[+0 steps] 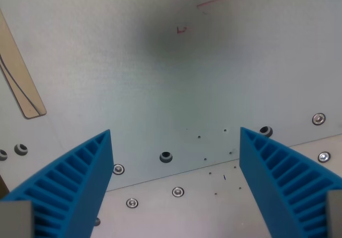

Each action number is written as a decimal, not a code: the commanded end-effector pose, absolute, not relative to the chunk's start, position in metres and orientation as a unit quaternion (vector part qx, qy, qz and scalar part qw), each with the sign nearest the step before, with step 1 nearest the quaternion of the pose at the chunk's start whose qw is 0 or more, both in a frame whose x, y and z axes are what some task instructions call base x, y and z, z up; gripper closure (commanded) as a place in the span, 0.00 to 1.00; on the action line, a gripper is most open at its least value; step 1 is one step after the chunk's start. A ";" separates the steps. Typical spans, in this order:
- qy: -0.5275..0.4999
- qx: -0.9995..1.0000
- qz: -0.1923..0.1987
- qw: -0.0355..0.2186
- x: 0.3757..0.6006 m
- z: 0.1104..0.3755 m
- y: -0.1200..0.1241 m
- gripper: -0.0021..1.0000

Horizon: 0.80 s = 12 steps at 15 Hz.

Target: Move in gripper positive z

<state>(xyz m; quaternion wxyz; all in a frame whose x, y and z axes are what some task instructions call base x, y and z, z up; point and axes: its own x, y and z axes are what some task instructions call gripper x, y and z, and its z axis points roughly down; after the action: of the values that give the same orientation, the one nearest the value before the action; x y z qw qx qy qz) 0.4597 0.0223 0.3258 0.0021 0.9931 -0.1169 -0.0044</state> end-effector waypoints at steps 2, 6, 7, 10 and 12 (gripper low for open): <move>-0.117 0.993 -0.002 0.002 0.459 0.318 0.022 0.00; -0.117 0.993 -0.002 0.002 0.459 0.298 0.022 0.00; -0.117 0.993 -0.002 0.002 0.459 0.293 0.022 0.00; -0.117 0.993 -0.002 0.002 0.459 0.278 0.022 0.00; -0.117 0.993 -0.002 0.002 0.459 0.268 0.022 0.00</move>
<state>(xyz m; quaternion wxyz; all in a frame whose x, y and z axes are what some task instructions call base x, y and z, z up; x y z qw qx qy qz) 0.4646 0.0225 0.2708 0.0038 0.9926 -0.1169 -0.0320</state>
